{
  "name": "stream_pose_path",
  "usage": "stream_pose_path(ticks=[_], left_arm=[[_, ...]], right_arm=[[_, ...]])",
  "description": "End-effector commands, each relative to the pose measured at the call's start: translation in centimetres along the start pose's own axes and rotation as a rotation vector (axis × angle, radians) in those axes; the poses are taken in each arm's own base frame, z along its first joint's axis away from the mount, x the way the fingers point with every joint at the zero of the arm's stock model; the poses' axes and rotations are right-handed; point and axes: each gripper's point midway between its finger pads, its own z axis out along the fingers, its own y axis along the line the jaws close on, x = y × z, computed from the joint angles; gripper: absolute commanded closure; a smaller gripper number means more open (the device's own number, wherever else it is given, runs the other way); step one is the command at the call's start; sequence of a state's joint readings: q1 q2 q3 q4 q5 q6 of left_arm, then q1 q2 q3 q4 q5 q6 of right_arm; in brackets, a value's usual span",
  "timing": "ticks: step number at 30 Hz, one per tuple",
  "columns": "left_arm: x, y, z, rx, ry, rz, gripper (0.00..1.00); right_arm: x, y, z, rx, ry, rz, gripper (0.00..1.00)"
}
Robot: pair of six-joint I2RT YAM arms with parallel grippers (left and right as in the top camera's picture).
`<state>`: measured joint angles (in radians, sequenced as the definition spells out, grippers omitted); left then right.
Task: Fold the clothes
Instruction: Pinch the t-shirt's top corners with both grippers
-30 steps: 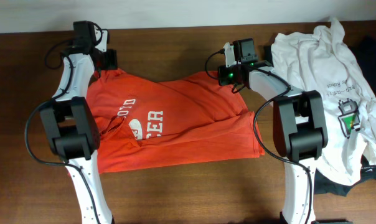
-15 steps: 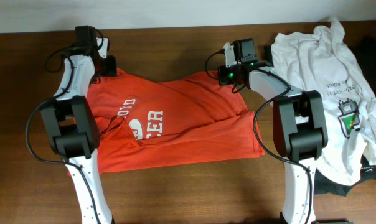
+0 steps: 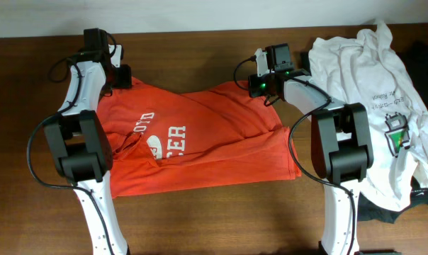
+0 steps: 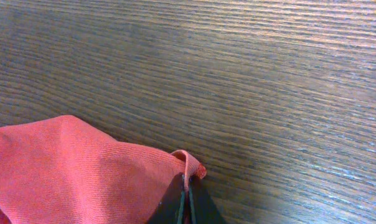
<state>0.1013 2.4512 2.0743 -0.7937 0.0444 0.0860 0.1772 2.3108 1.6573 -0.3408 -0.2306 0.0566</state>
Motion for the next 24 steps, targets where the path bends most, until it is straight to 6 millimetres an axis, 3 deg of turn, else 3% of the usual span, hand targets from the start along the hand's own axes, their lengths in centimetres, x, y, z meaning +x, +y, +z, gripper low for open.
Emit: stream_pose_path(ticks=[1,6,19,22,24], left_arm=[[-3.3,0.7,-4.4,-0.024,-0.108,-0.004,0.45],[-3.2,0.7,-4.6,-0.026,-0.101,-0.004,0.45],[-2.1,0.6,-4.7,-0.022,-0.056,-0.006,0.46],[-2.1,0.6,-4.7,-0.022,-0.056,-0.006,0.71],[-2.1,0.6,-4.7,-0.023,-0.057,-0.006,0.73]], right_arm=[[1.6,-0.9,1.1,0.013,0.048,0.026,0.96],[1.5,-0.8,0.6,0.014,0.050,0.026,0.96],[-1.8,-1.7,-3.1,0.085,-0.023,0.021,0.96],[-2.0,-1.6,-3.8,0.089,-0.026,0.021,0.96],[-2.0,-1.7,-3.9,0.096,-0.024,0.022,0.96]])
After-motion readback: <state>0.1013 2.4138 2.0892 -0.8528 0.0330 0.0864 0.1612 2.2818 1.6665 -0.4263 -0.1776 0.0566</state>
